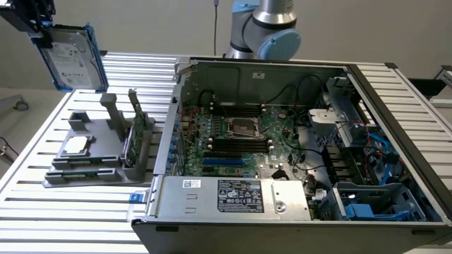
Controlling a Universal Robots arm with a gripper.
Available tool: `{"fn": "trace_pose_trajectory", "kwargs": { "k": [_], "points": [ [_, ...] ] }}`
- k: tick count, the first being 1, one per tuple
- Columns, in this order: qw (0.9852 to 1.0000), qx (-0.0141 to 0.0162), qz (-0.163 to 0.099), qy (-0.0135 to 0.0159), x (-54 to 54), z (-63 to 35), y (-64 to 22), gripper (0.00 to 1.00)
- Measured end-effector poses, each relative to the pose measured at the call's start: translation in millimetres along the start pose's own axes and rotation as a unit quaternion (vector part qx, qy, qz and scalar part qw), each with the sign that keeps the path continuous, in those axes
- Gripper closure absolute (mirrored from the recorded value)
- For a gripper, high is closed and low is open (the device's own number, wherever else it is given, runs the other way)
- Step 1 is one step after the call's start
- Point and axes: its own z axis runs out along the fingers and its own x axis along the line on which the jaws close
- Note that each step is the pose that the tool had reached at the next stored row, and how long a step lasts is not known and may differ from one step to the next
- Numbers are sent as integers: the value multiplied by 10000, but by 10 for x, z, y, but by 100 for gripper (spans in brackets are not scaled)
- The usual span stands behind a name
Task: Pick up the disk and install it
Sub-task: 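Pick up the disk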
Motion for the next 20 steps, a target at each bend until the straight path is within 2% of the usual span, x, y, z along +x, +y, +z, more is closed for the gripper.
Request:
{"fn": "trace_pose_trajectory", "kwargs": {
  "k": [5,9,15,20],
  "points": [
    [10000,-6,0,3,-78,-175,-54,67],
    [10000,-12,0,3,-110,-233,-156,67],
    [10000,-25,0,2,-118,-271,-367,67],
    [10000,-43,1,1,-104,-327,-589,67]
  ]
}}
